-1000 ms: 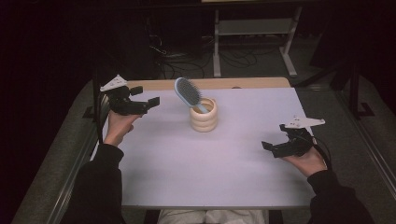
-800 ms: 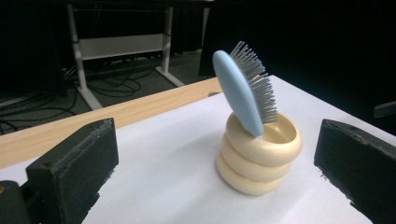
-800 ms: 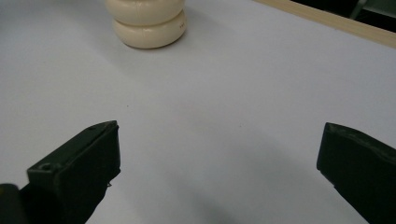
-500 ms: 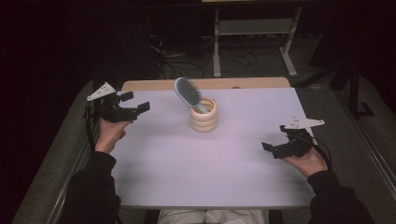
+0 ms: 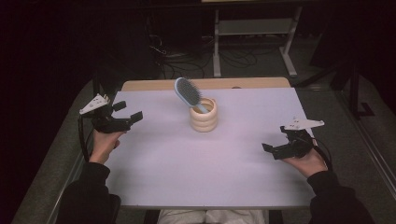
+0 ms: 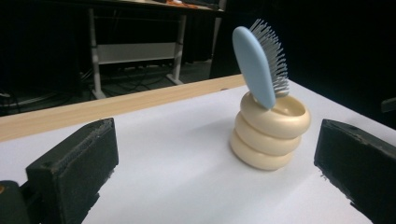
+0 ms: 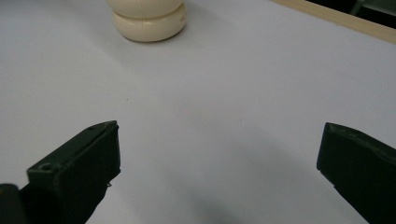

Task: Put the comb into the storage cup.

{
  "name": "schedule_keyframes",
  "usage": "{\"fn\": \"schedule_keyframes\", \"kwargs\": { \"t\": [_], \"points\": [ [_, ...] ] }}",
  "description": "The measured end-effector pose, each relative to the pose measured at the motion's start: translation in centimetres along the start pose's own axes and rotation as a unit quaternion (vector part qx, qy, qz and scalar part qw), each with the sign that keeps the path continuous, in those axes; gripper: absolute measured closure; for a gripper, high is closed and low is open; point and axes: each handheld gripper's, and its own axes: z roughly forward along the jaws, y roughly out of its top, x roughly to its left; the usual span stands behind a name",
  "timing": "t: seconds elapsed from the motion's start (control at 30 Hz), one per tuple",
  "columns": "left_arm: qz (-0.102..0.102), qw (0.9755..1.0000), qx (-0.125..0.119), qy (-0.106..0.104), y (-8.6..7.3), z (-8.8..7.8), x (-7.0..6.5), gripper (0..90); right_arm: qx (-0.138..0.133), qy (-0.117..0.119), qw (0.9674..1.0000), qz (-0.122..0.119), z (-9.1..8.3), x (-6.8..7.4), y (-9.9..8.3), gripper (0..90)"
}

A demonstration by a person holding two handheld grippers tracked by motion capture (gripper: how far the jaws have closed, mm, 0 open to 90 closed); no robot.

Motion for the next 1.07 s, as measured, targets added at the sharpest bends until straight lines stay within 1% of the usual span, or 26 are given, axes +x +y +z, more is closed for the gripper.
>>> {"fn": "schedule_keyframes", "kwargs": {
  "t": [0.13,0.17,0.27,0.37,0.47,0.5,0.57,0.67,0.77,0.87,1.07],
  "points": [
    [-0.002,1.0000,-0.001,0.008,-0.7,-0.6,0.2,0.0,0.002,0.001,1.0000,0.000,0.0,0.0,0.0,0.0],
    [-0.001,0.9999,-0.002,0.011,-0.9,-0.8,0.2,0.0,0.001,0.001,1.0000,0.000,0.0,0.0,0.0,0.0],
    [-0.006,0.9998,-0.011,0.013,-1.6,-1.3,0.2,0.0,0.001,0.001,1.0000,0.002,-0.1,0.0,-0.1,0.0],
    [-0.005,0.9998,-0.012,0.016,-2.5,-1.7,0.1,0.0,-0.001,0.001,1.0000,0.002,-0.1,0.0,-0.1,0.0],
    [-0.006,0.9996,-0.019,0.021,-3.1,-2.3,0.0,0.0,-0.002,0.002,1.0000,0.002,-0.1,0.0,-0.2,0.0],
    [-0.004,0.9994,-0.020,0.026,-3.2,-2.5,0.0,0.0,-0.002,0.003,1.0000,0.002,-0.2,0.0,-0.2,0.0],
    [0.008,0.9989,-0.026,0.039,-3.5,-2.9,-0.3,0.0,-0.003,0.003,1.0000,0.004,-0.3,0.0,-0.3,0.0],
    [0.011,0.9979,-0.034,0.054,-4.4,-3.6,-0.5,0.0,-0.003,0.004,0.9999,0.011,-0.5,-0.1,-0.6,0.0],
    [0.018,0.9975,-0.016,0.066,-5.3,-4.1,-0.4,0.0,-0.005,0.003,0.9999,0.014,-0.7,-0.1,-0.8,0.0],
    [0.015,0.9973,-0.012,0.070,-5.8,-4.6,-0.3,0.0,-0.010,0.002,0.9998,0.017,-1.0,-0.1,-0.9,0.0],
    [0.022,0.9977,-0.013,0.062,-5.8,-4.6,-0.7,0.0,-0.012,-0.004,0.9995,0.027,-1.4,-0.5,-1.4,0.0]
  ]
}}
